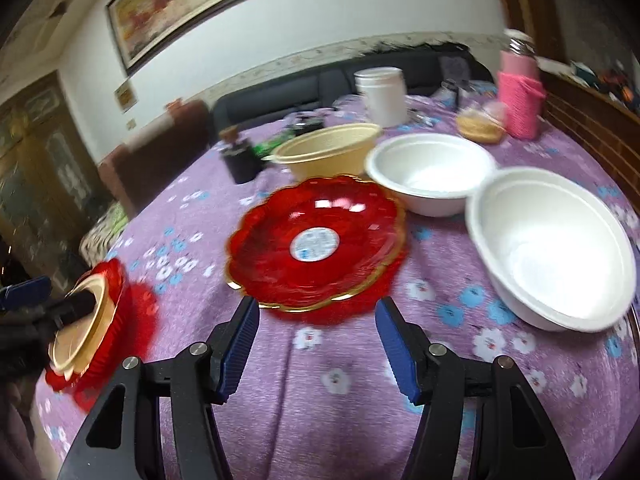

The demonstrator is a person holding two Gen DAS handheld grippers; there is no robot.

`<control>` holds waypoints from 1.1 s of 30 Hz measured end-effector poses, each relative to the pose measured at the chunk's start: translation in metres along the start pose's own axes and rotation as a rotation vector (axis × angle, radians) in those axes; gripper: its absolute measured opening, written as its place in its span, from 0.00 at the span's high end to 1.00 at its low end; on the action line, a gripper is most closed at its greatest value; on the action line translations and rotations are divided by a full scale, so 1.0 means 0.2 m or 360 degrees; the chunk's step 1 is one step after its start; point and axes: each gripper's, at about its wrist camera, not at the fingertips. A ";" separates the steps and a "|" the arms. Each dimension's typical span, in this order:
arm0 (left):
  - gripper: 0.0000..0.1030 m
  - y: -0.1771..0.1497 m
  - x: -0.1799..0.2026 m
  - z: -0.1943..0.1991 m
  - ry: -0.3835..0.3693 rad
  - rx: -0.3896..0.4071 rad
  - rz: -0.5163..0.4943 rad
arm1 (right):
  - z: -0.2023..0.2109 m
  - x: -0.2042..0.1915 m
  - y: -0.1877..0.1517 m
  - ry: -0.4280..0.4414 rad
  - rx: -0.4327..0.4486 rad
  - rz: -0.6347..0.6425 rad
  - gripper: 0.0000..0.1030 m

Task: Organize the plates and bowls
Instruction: 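Grasp the rim of the gold-rimmed red plate with both grippers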

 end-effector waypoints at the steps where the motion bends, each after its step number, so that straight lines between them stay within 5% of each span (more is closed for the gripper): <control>1: 0.17 0.05 -0.01 -0.01 -0.0065 -0.0020 0.0016 | 0.00 0.02 0.00 -0.0009 -0.0008 -0.0035 0.37; 7: 0.14 0.30 0.07 -0.30 -0.0263 -0.0209 0.0025 | -0.03 0.13 0.03 -0.0069 -0.0062 -0.0185 0.37; 15: 0.15 0.42 0.19 -0.75 -0.0500 -0.0449 0.0260 | -0.24 0.18 0.14 -0.0072 -0.0166 -0.0349 0.37; 18: 0.22 0.44 0.23 -0.83 -0.0481 -0.0469 0.0256 | -0.31 0.20 0.17 -0.0089 -0.0186 -0.0396 0.37; 21: 0.41 0.43 0.27 -0.90 -0.0484 -0.0536 0.0230 | -0.34 0.19 0.18 -0.0098 -0.0159 -0.0387 0.38; 27: 0.58 0.42 0.39 -0.88 -0.0435 -0.0527 0.0066 | -0.38 0.16 0.17 -0.0077 -0.0163 -0.0318 0.72; 33: 0.66 0.35 0.33 -0.80 -0.0418 -0.0537 0.0089 | -0.34 0.18 0.16 -0.0046 -0.0152 -0.0322 0.81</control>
Point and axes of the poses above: each gripper's, at about its wrist camera, not at the fingertips, and z roughly against the way its jaws point, x to its right, y to its top, and after that the axes turned 1 degree about z, right-handed
